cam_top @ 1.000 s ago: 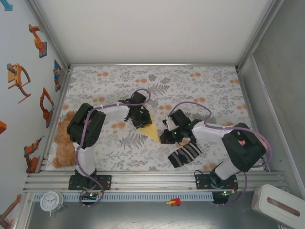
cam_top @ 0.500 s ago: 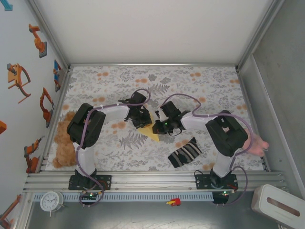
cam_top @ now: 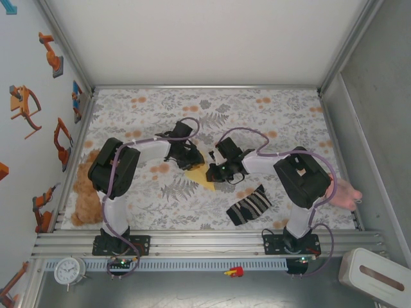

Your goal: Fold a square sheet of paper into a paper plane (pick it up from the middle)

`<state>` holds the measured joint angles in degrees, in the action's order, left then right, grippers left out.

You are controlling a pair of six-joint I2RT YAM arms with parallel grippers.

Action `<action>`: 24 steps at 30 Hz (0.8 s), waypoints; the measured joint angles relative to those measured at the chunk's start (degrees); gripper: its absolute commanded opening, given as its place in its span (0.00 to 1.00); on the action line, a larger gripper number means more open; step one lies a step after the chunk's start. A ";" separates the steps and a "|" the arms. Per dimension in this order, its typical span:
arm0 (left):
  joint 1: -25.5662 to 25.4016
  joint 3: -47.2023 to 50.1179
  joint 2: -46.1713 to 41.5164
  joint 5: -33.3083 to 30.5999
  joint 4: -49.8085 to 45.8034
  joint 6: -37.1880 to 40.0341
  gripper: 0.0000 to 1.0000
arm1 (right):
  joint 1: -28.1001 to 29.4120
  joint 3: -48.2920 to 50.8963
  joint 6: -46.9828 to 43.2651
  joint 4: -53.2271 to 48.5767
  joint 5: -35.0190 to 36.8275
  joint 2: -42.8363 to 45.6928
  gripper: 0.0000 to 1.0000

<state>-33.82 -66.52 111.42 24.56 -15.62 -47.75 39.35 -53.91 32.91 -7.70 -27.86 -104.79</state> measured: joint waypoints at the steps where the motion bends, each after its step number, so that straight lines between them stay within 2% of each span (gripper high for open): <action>1: 1.05 0.11 0.04 0.42 0.46 0.61 0.27 | 0.00 0.00 0.00 -0.02 0.00 0.00 0.00; 6: 5.92 0.66 0.59 2.56 3.08 4.39 0.29 | 0.00 0.00 0.02 0.00 0.04 -0.02 0.00; 14: 8.74 0.48 1.73 5.92 4.31 9.35 0.29 | 0.00 0.17 0.07 0.28 0.02 -0.02 0.00; 21: 13.31 -0.28 1.86 4.15 4.98 11.56 0.29 | 0.00 0.17 0.31 0.48 -0.13 -0.02 0.00; 24: 15.78 -0.28 0.72 1.20 5.05 11.93 0.29 | 0.00 0.17 0.96 0.63 -0.15 0.15 0.00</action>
<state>-18.04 -66.81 112.14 25.76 -10.57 -35.81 39.35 -53.74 33.87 -7.07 -28.01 -104.64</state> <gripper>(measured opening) 0.287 0.049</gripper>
